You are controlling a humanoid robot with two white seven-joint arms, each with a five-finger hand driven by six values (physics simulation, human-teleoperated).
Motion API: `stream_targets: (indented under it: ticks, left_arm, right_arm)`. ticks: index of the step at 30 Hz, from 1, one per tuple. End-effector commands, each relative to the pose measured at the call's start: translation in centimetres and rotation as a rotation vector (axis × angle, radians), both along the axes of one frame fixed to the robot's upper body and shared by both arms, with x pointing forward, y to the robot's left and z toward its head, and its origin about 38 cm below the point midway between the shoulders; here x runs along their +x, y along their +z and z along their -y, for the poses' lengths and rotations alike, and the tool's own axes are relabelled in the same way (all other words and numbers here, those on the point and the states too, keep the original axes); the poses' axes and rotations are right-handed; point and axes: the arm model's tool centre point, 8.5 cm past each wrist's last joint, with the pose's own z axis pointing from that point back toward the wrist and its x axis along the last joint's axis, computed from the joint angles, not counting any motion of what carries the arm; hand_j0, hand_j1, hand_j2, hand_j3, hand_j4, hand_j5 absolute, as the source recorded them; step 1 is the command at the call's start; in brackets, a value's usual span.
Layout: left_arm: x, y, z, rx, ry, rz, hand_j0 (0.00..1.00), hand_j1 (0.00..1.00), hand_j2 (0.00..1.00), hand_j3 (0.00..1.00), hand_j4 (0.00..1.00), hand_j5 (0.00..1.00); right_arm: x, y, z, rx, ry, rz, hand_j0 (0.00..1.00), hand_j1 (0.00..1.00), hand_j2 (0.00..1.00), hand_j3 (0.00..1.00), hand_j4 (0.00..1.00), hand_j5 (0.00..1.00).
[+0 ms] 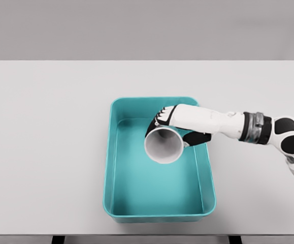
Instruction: Put the paper cup into the basket with your right arm
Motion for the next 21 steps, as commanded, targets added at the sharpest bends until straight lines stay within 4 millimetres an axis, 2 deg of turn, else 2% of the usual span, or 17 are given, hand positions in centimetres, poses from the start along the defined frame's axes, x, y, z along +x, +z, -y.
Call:
stream_targets:
  ticks: [1, 2, 6, 15, 21]
  left_arm:
    - [0.0, 0.0, 0.0, 0.000, 0.000, 0.000, 1.00, 1.00, 1.00, 1.00, 1.00, 1.00]
    - [0.0, 0.0, 0.0, 0.000, 0.001, 0.000, 1.00, 1.00, 1.00, 1.00, 1.00, 1.00]
    - [0.0, 0.0, 0.0, 0.000, 0.000, 0.000, 1.00, 1.00, 1.00, 1.00, 1.00, 1.00]
    - [0.0, 0.0, 0.0, 0.000, 0.000, 0.000, 1.00, 1.00, 1.00, 1.00, 1.00, 1.00]
    - [0.0, 0.0, 0.0, 0.000, 0.000, 0.000, 1.00, 1.00, 1.00, 1.00, 1.00, 1.00]
  right_arm:
    - [-0.2, -0.5, -0.2, -0.018, 0.004, -0.004, 0.47, 0.47, 0.47, 0.47, 0.47, 0.47]
    - [-0.1, -0.5, -0.2, -0.025, 0.003, 0.001, 0.48, 0.48, 0.48, 0.48, 0.48, 0.48]
    - [-0.1, -0.6, -0.3, -0.027, -0.001, -0.004, 0.93, 0.93, 0.93, 0.93, 0.93, 0.93]
    - [0.0, -0.5, -0.1, -0.031, -0.006, 0.000, 0.95, 0.95, 0.95, 0.95, 0.95, 0.95]
    - [0.2, 0.0, 1.2, -0.052, -0.025, 0.014, 0.99, 0.99, 0.99, 0.99, 0.99, 0.99]
